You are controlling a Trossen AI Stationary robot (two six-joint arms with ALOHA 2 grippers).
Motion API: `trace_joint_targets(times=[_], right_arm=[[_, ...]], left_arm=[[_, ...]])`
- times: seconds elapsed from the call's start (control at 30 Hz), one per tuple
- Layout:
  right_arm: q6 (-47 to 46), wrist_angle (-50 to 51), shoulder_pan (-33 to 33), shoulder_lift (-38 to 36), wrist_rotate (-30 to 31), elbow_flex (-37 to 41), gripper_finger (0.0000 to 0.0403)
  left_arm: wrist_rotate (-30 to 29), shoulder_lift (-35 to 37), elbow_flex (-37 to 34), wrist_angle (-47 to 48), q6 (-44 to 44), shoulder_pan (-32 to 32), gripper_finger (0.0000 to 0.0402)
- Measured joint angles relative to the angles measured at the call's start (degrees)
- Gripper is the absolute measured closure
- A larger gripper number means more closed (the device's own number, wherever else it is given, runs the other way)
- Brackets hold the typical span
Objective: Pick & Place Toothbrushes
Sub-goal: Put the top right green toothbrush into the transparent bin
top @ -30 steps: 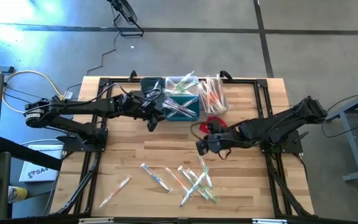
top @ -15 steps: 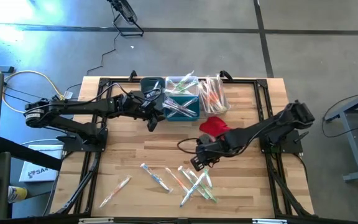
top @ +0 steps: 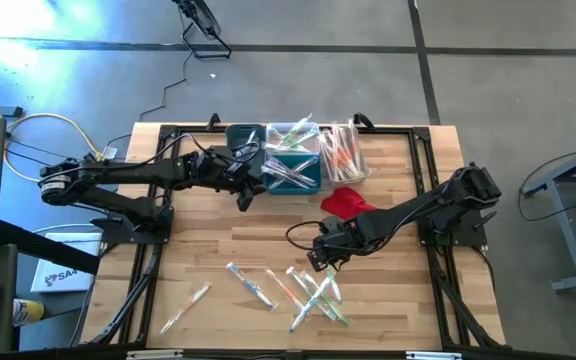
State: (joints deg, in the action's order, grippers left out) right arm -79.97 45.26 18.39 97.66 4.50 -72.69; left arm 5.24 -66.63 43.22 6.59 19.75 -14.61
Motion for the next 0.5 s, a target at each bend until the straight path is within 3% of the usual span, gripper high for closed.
trace_joint_targets(times=[0.23, 0.5], right_arm=[[0.18, -1.33, -0.02, 1.14, 1.54, 0.00, 0.0281], [0.24, -3.14, 0.00, 3.60, 3.93, -0.02, 0.0266]], left_arm=[[0.04, 0.00, -0.01, 1.44, 0.00, 0.00, 0.0258], [0.03, 0.02, -0.02, 2.52, 0.00, 0.00, 0.0258]])
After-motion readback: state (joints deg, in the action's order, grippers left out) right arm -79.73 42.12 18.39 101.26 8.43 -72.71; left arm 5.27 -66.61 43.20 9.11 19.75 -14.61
